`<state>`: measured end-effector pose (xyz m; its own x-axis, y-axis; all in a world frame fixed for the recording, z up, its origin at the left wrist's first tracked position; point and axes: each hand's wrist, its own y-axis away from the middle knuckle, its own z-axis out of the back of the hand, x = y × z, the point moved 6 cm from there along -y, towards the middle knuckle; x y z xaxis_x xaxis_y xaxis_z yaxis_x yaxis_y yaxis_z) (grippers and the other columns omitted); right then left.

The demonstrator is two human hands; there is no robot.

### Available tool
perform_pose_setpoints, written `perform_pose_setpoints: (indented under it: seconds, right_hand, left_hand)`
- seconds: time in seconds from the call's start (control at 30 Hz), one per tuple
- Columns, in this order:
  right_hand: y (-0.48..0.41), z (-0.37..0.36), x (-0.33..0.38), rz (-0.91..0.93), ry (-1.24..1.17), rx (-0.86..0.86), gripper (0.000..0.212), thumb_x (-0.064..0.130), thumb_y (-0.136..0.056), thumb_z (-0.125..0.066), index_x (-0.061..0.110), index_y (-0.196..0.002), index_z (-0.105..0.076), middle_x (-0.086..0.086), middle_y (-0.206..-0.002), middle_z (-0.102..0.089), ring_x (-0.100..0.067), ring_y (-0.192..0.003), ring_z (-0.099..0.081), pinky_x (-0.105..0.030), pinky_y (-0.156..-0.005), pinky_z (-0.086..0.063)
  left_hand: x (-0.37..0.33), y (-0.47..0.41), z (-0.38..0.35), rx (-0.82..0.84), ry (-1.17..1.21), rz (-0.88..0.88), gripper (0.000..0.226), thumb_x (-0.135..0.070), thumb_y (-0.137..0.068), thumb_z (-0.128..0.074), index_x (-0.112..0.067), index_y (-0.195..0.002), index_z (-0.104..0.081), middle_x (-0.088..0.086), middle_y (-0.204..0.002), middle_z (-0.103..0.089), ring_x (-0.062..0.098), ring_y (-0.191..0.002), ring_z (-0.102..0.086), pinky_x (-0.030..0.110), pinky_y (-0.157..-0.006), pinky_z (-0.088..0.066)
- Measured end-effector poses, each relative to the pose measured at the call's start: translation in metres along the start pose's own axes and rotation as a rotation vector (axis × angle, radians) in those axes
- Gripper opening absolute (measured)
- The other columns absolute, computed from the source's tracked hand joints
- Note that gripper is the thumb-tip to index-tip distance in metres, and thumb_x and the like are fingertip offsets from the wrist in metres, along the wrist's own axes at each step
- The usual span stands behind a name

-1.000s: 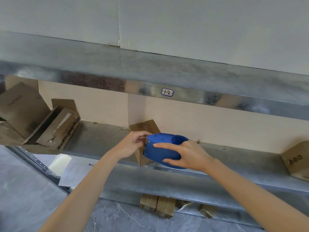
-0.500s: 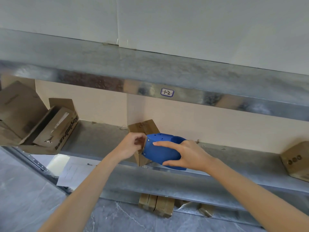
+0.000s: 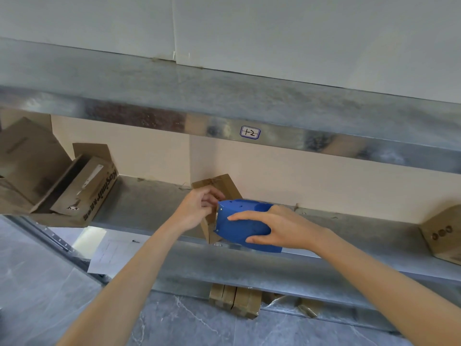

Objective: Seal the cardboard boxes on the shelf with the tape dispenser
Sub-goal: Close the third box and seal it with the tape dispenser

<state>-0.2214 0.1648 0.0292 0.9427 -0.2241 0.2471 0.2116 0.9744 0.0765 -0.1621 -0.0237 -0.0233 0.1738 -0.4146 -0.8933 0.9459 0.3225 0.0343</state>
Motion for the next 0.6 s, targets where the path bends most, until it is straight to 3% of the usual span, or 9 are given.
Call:
perform_pose_setpoints:
  seconds: [0.17, 0.3, 0.5, 0.6]
  right_hand:
    - [0.012, 0.016, -0.013, -0.032, 0.0, -0.04, 0.052, 0.046, -0.095, -0.058, 0.058, -0.141, -0.037, 0.005, -0.051, -0.033, -0.009, -0.052, -0.038, -0.017, -0.054, -0.027]
    - [0.016, 0.017, -0.018, -0.029, -0.029, -0.041, 0.052, 0.049, -0.094, -0.059, 0.061, -0.139, -0.037, 0.001, -0.048, -0.035, -0.016, -0.05, -0.04, -0.02, -0.054, -0.034]
    - [0.037, 0.014, -0.028, -0.055, -0.049, -0.016, 0.051, 0.049, -0.093, -0.061, 0.061, -0.138, -0.039, 0.003, -0.046, -0.042, -0.009, -0.053, -0.047, -0.017, -0.052, -0.034]
    - [0.036, 0.011, -0.026, -0.061, -0.057, -0.005, 0.051, 0.048, -0.092, -0.062, 0.06, -0.138, -0.041, 0.001, -0.042, -0.033, -0.009, -0.051, -0.046, -0.017, -0.051, -0.034]
  left_hand:
    - [0.0, 0.008, 0.019, -0.147, 0.052, 0.017, 0.019, 0.006, -0.084, -0.071, -0.007, -0.097, -0.067, 0.011, -0.081, -0.071, 0.01, -0.062, -0.067, 0.013, -0.069, -0.049]
    - [0.0, 0.02, 0.021, -0.197, 0.037, -0.001, 0.021, 0.003, -0.084, -0.073, -0.014, -0.096, -0.069, 0.004, -0.077, -0.072, 0.011, -0.062, -0.067, 0.014, -0.071, -0.05]
    - [0.013, 0.05, 0.026, -0.288, -0.056, -0.027, 0.022, -0.003, -0.087, -0.072, -0.021, -0.101, -0.071, -0.005, -0.079, -0.071, 0.003, -0.064, -0.067, 0.005, -0.071, -0.045]
    - [0.019, 0.056, 0.021, -0.334, -0.042, -0.019, 0.024, -0.003, -0.087, -0.073, -0.021, -0.101, -0.071, -0.007, -0.077, -0.071, 0.003, -0.063, -0.066, 0.005, -0.069, -0.045]
